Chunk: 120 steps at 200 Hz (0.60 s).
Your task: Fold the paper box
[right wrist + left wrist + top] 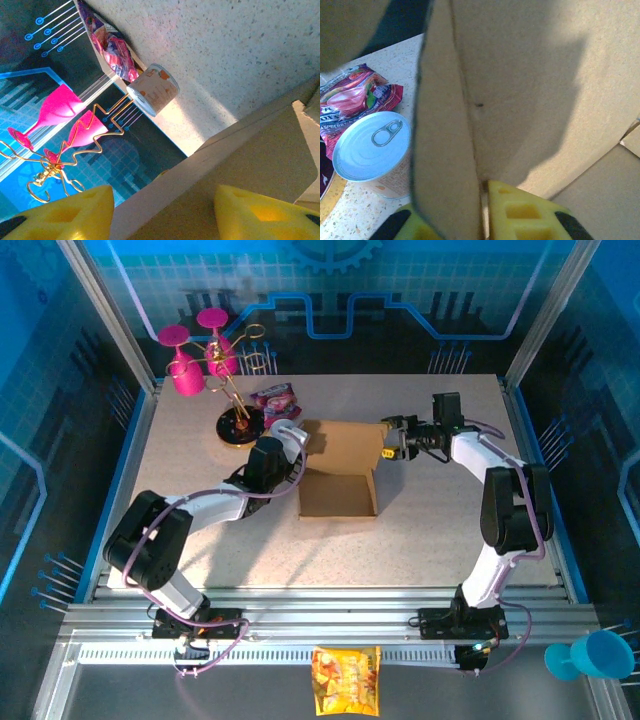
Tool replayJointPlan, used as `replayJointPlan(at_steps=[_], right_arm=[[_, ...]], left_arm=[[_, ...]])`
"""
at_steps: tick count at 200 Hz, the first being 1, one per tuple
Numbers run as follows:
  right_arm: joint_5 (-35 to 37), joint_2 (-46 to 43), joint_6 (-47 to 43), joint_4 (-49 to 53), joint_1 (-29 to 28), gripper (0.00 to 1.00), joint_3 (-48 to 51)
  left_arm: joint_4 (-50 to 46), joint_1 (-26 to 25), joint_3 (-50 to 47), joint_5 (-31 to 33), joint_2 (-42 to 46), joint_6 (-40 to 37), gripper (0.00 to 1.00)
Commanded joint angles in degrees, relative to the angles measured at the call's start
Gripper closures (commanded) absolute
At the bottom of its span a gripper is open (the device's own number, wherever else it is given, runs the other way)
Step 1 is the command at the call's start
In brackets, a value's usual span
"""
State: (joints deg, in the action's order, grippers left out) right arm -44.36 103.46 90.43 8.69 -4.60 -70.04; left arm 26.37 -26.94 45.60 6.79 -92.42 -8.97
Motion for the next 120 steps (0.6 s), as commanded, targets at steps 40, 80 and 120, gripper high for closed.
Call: replayJointPlan(at_steps=[40,80,120], right_arm=[[-4.54,-3.02,5.85,-5.81,-3.81,0.45,5.25],[-4.84,-2.30,7.69,-8.49,-4.30,0.52,5.33],[-4.69,-2.69,9.33,-10.27,-4.69,0.63,6.59]], left_arm=[[7.97,-0.66,2.25,-2.67,-2.10,1.34,0.85],[8.39,-0.63,2.25,-3.01,-2.32,1.86,0.84],[8.75,-0.66,1.95,-2.72,-2.07,2.65,0.82]])
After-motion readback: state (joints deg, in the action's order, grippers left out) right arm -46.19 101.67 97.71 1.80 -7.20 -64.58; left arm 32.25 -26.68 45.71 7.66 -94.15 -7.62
